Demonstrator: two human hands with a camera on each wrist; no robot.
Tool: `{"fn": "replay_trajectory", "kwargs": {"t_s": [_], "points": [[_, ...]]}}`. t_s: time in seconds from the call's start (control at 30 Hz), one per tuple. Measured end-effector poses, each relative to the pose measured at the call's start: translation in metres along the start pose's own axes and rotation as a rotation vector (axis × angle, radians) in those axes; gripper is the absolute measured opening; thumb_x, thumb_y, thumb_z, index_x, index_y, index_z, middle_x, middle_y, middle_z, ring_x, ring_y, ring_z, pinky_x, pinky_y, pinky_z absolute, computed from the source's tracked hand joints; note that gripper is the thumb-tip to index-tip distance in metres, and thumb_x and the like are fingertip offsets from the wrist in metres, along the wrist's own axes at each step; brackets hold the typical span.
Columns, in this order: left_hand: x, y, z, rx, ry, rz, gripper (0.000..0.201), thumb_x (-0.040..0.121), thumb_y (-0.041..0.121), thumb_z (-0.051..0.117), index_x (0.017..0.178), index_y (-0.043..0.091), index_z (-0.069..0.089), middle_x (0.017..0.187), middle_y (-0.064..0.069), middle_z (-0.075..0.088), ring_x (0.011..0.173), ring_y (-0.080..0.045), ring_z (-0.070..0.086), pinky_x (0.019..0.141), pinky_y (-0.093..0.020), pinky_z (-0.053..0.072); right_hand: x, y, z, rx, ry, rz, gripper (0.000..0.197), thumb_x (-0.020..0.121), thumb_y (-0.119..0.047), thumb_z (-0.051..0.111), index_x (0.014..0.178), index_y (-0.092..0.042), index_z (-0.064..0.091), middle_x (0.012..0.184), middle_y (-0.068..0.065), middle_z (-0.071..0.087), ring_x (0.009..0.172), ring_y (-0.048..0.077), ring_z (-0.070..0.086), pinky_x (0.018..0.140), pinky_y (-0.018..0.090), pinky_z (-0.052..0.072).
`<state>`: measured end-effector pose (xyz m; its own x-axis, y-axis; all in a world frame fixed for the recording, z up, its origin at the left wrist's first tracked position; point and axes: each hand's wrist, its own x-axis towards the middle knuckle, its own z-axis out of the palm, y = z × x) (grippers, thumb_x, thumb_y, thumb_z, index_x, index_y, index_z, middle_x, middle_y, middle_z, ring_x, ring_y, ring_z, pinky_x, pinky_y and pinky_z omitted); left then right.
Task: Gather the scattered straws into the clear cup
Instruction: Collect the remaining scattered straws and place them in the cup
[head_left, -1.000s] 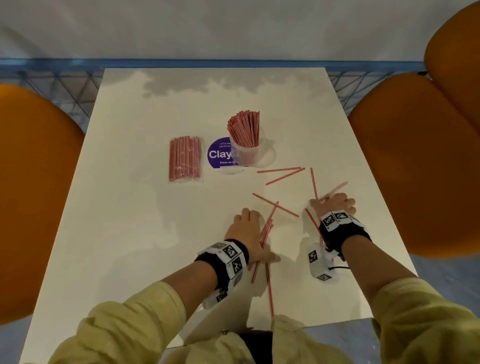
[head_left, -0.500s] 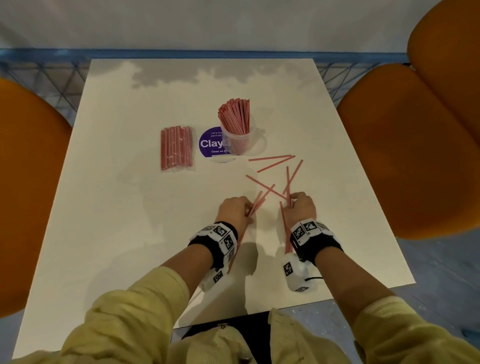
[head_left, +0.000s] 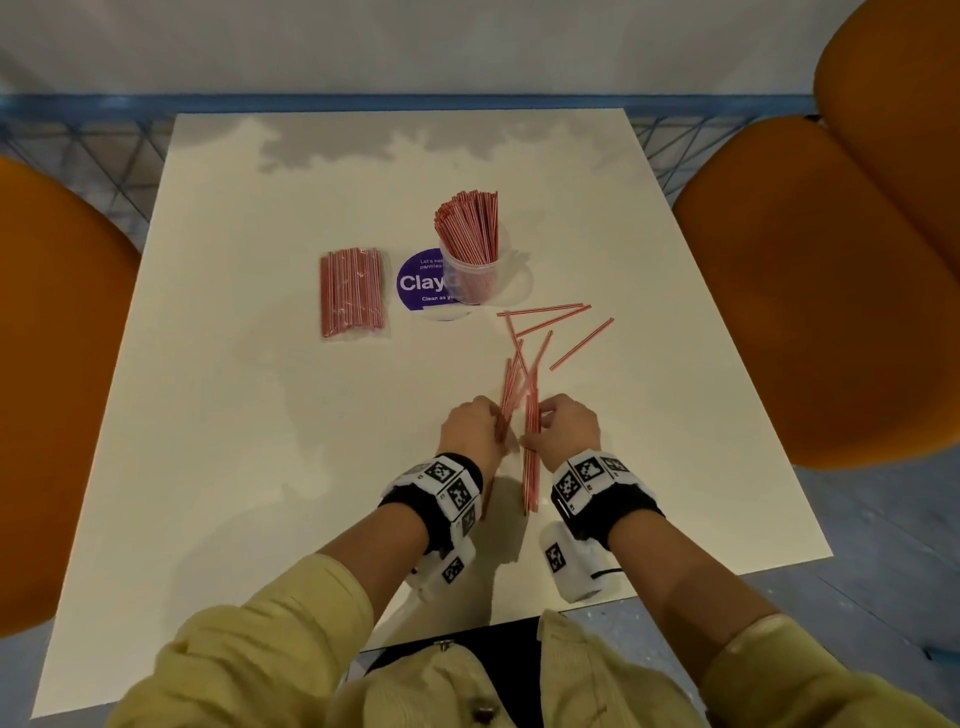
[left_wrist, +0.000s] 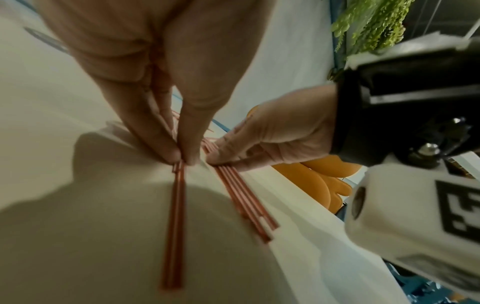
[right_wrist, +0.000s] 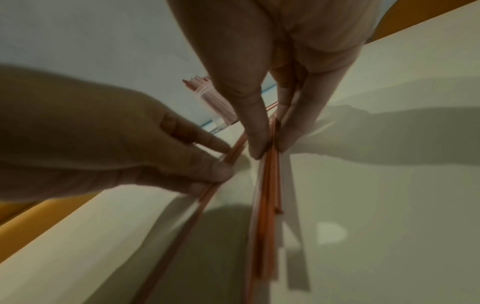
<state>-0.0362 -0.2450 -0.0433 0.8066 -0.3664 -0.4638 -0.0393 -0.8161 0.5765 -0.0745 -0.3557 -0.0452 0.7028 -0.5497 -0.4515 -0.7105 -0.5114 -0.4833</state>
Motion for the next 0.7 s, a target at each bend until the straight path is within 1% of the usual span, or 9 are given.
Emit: {"fn": "replay_trajectory", "kwargs": {"t_s": [0.13, 0.27, 0.33, 0.37, 0.4, 0.47, 0.53, 0.63, 0.7], "points": [[0.000, 0.011, 0.011, -0.021, 0.017, -0.015, 0.031, 0.090, 0.016, 0.052, 0.119, 0.006, 0.058, 0.119, -0.014, 0.062, 0.111, -0.030, 0.058, 0.094, -0.035, 0.047, -0.003, -0.007, 0.007, 0.127, 0.027, 0.023, 0.022, 0.083, -0.014, 0.065, 0.103, -0.009, 0.071, 0.103, 0.011, 0.073, 0.097, 0.024, 0.067, 0.082, 0.026, 0.052], [0.000, 0.018, 0.020, 0.035, 0.007, -0.042, 0.030, 0.093, 0.008, 0.044, 0.120, 0.001, 0.052, 0.125, -0.017, 0.054, 0.113, -0.031, 0.055, 0.092, -0.033, 0.045, -0.001, -0.011, 0.006, 0.226, -0.040, 0.136, 0.024, 0.086, -0.023, 0.062, 0.096, -0.005, 0.075, 0.096, 0.014, 0.074, 0.093, 0.028, 0.068, 0.069, 0.023, 0.046], [0.002, 0.020, 0.021, 0.030, 0.006, -0.087, 0.030, 0.094, 0.004, 0.041, 0.123, -0.002, 0.046, 0.129, -0.018, 0.049, 0.116, -0.031, 0.053, 0.094, -0.032, 0.044, 0.001, -0.012, 0.005, 0.313, -0.098, 0.210, 0.026, 0.084, -0.024, 0.065, 0.084, 0.000, 0.074, 0.077, 0.015, 0.071, 0.079, 0.031, 0.067, 0.068, 0.028, 0.049], [0.002, 0.020, 0.022, 0.027, 0.005, -0.109, 0.029, 0.095, 0.003, 0.039, 0.123, -0.002, 0.044, 0.130, -0.018, 0.048, 0.116, -0.032, 0.053, 0.094, -0.033, 0.044, 0.001, -0.011, 0.006, 0.355, -0.132, 0.233, 0.025, 0.083, -0.023, 0.066, 0.072, 0.000, 0.072, 0.064, 0.012, 0.067, 0.069, 0.029, 0.064, 0.065, 0.029, 0.050], [0.002, 0.020, 0.021, 0.029, 0.005, -0.126, 0.029, 0.095, 0.002, 0.037, 0.124, -0.003, 0.043, 0.131, -0.019, 0.047, 0.117, -0.033, 0.053, 0.094, -0.034, 0.044, 0.001, -0.010, 0.007, 0.405, -0.162, 0.250, 0.029, 0.082, -0.021, 0.067, 0.060, -0.002, 0.066, 0.052, 0.008, 0.061, 0.058, 0.025, 0.060, 0.059, 0.027, 0.049], [0.001, 0.020, 0.021, 0.051, -0.010, -0.136, 0.030, 0.095, -0.001, 0.036, 0.125, -0.003, 0.041, 0.132, -0.020, 0.045, 0.118, -0.033, 0.052, 0.094, -0.035, 0.044, -0.003, -0.008, 0.007, 0.551, -0.198, 0.269, 0.033, 0.083, -0.015, 0.068, 0.053, -0.004, 0.058, 0.037, 0.002, 0.056, 0.038, 0.015, 0.054, 0.043, 0.015, 0.045], [-0.001, 0.018, 0.019, 0.099, -0.044, -0.114, 0.033, 0.093, -0.002, 0.039, 0.126, -0.004, 0.039, 0.133, -0.020, 0.043, 0.119, -0.034, 0.050, 0.095, -0.035, 0.043, -0.004, -0.006, 0.009, 0.757, -0.216, 0.286, 0.026, 0.084, -0.008, 0.066, 0.061, 0.002, 0.061, 0.041, 0.005, 0.061, 0.042, 0.013, 0.057, 0.038, 0.014, 0.048], [-0.001, 0.014, 0.016, 0.104, -0.095, -0.082, 0.034, 0.092, -0.002, 0.041, 0.126, -0.003, 0.038, 0.133, -0.020, 0.042, 0.119, -0.035, 0.051, 0.096, -0.036, 0.043, -0.008, -0.007, 0.009, 0.869, -0.264, 0.251, 0.015, 0.087, -0.001, 0.060, 0.090, 0.013, 0.063, 0.075, 0.013, 0.065, 0.061, 0.019, 0.060, 0.044, 0.017, 0.054], [0.001, 0.011, 0.010, 0.070, -0.108, -0.066, 0.031, 0.093, 0.001, 0.040, 0.125, -0.003, 0.038, 0.130, -0.020, 0.047, 0.116, -0.034, 0.054, 0.094, -0.036, 0.044, -0.005, -0.009, 0.008, 0.829, -0.298, 0.197, 0.010, 0.087, -0.004, 0.061, 0.085, 0.005, 0.066, 0.081, 0.012, 0.065, 0.065, 0.017, 0.061, 0.046, 0.016, 0.054]]}}
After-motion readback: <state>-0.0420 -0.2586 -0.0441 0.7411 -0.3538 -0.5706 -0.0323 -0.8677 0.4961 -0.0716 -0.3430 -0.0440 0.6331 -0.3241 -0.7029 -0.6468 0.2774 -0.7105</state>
